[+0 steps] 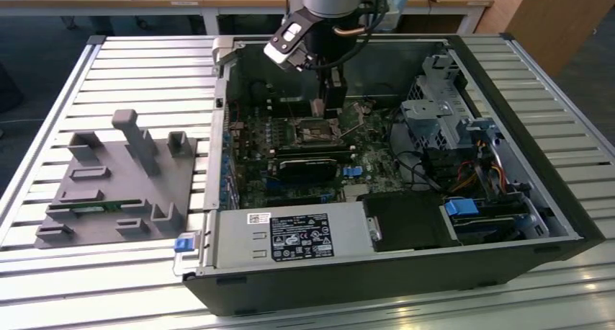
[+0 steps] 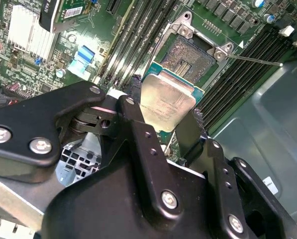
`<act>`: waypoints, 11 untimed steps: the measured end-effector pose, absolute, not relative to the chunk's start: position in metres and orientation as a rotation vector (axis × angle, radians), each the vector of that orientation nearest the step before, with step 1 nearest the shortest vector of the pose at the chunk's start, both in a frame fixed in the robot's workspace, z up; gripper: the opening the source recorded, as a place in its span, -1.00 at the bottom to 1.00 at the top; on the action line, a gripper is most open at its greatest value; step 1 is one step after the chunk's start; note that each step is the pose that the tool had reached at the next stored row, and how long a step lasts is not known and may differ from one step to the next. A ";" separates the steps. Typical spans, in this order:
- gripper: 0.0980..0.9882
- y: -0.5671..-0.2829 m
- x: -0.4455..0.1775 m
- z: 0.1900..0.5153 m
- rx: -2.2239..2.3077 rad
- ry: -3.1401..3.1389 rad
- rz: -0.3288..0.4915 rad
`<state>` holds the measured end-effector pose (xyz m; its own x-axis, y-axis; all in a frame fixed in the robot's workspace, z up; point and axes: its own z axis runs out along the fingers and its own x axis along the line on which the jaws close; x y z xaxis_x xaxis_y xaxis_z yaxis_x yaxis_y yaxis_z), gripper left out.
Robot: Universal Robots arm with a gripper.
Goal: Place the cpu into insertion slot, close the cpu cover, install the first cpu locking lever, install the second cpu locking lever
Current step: 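Place the cpu into insertion slot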
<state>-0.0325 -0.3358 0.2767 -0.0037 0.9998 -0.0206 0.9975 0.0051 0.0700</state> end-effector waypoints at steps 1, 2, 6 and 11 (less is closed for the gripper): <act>-0.04 -0.336 -0.033 0.276 2.171 2.181 0.054; -0.04 -0.336 -0.033 0.275 2.171 2.181 0.054; -0.04 -0.336 -0.033 0.271 2.171 2.181 0.054; -0.04 -0.336 -0.033 0.268 2.171 2.181 0.054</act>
